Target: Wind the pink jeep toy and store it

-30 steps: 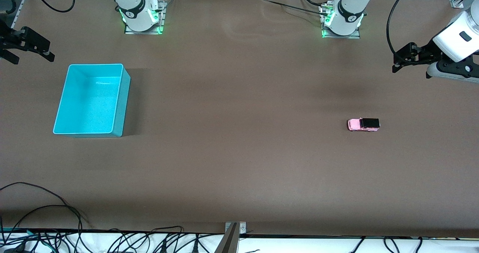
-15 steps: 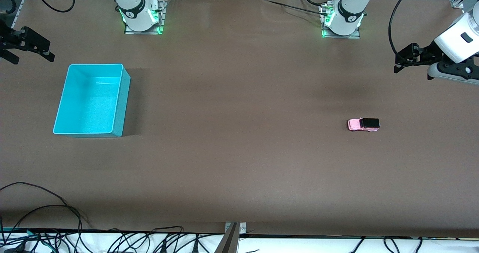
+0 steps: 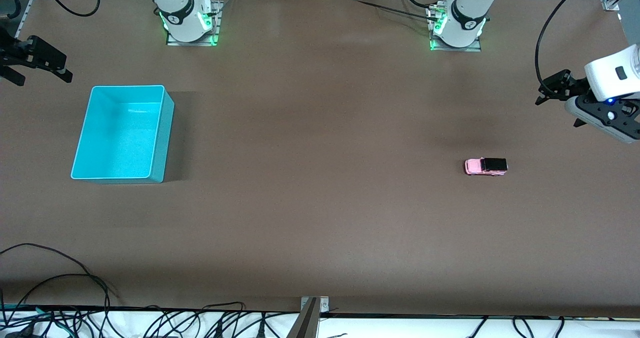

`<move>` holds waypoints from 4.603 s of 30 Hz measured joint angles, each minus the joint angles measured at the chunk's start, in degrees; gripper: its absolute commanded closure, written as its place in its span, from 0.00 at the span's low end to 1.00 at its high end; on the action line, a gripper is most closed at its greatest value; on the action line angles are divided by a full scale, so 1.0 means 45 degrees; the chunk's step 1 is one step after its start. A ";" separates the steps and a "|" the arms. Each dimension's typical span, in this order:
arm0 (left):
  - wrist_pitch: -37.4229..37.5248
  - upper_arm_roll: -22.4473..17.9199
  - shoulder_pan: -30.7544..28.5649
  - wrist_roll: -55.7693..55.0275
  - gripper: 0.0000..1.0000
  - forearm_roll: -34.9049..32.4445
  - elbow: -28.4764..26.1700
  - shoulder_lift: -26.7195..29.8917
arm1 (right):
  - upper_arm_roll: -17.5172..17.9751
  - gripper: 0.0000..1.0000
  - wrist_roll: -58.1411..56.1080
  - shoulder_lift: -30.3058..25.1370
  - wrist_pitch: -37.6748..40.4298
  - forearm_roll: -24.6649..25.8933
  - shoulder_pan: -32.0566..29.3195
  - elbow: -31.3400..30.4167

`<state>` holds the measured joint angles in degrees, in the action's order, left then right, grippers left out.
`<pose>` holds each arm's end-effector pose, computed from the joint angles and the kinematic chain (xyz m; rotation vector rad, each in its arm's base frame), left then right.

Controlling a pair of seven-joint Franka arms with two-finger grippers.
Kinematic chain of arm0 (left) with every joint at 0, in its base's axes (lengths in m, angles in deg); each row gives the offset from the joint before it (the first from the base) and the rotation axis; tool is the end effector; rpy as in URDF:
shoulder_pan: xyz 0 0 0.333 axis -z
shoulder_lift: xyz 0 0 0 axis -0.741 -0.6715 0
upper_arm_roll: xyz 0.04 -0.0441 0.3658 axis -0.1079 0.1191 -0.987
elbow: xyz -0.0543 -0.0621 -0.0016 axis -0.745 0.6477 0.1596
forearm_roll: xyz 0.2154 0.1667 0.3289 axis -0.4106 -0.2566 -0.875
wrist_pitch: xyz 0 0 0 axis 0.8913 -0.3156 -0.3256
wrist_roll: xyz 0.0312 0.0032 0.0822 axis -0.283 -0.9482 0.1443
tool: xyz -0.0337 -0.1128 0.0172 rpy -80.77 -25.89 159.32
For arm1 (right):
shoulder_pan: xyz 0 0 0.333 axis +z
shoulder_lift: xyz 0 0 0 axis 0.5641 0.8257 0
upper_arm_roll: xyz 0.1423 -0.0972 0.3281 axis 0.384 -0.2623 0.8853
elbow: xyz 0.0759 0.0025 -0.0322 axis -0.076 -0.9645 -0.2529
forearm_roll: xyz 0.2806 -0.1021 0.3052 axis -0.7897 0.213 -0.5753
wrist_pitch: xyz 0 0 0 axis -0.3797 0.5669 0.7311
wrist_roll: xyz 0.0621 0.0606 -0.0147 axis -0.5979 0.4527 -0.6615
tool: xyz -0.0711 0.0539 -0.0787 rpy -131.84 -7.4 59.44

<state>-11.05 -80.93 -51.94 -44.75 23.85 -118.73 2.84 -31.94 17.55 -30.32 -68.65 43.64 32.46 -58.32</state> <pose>0.6172 0.0188 0.5958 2.9092 -0.9586 -0.2138 0.5678 -0.0047 0.7060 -3.1114 -0.1206 -0.0449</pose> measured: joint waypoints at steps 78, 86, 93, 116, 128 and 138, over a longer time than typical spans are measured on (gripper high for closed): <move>-1.3206 0.0063 -0.0708 1.2656 0.23 -0.0815 -0.7683 -0.3915 | 0.0016 0.00 0.0000 0.0000 0.0000 0.0000 0.0004 0.0000; -1.3239 0.0063 -0.0710 1.2673 0.70 -0.0815 -0.7674 -0.3925 | 0.0016 0.00 0.0000 0.0000 0.0000 0.0000 0.0004 0.0000; -1.3258 0.0110 -0.0689 1.2749 0.81 -0.0816 -0.7614 -0.3923 | 0.0016 0.00 0.0000 0.0000 0.0000 0.0000 0.0004 0.0000; -1.3167 0.0108 -0.0860 1.3027 0.87 -0.0818 -0.7447 -0.4019 | 0.0020 0.00 -0.0001 0.0000 0.0000 0.0000 0.0005 0.0000; -1.3011 0.0066 -0.2191 1.4043 0.85 -0.0820 -0.6819 -0.4392 | 0.0004 0.00 -0.0001 0.0001 0.0000 0.0000 -0.0001 0.0000; -1.2878 0.0043 -0.3433 1.5458 0.85 -0.0822 -0.6097 -0.4818 | -0.0027 0.00 -0.0001 0.0001 0.0001 0.0000 -0.0014 0.0000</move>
<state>-69.00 -80.74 -67.39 24.81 20.15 -146.17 -18.84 -32.06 17.55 -30.32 -68.64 43.64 32.39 -58.32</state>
